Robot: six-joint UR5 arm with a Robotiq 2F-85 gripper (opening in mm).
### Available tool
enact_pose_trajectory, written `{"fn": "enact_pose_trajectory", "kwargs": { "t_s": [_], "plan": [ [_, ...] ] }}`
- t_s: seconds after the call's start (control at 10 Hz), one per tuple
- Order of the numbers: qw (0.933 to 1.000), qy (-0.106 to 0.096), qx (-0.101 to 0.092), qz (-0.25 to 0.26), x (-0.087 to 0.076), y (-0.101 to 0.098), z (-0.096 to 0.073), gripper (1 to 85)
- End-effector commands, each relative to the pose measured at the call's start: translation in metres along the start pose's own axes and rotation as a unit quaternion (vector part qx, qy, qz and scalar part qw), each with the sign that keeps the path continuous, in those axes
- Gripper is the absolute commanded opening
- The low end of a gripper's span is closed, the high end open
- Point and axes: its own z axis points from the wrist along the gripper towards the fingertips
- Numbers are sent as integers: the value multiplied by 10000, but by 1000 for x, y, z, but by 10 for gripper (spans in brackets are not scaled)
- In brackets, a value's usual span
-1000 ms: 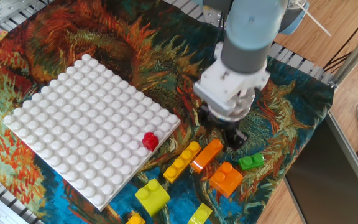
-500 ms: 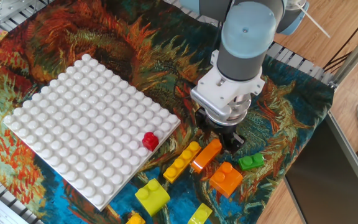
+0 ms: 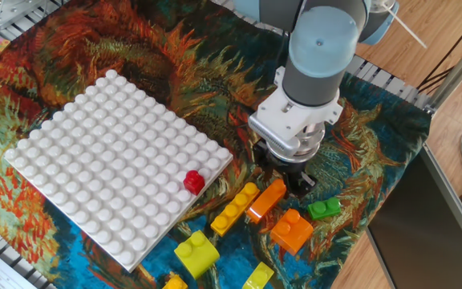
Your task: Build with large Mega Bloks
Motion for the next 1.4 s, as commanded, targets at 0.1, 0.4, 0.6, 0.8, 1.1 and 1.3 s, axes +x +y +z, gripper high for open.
{"fn": "enact_pose_trajectory", "kwargs": {
  "t_s": [0.1, 0.4, 0.6, 0.8, 1.1, 1.3],
  "plan": [
    [10000, 21, -32, 78, 1, 2, 6, 513],
    [10000, -30, -61, 41, -4, 7, 14, 503],
    [9999, -110, -31, -55, -9, 5, 16, 487],
    [9997, -194, 54, -164, -14, 0, 16, 120],
    [9990, -325, -8, -313, -15, 7, -4, 13],
    [9989, -269, -132, -353, -10, 10, -22, 13]
  ]
}}
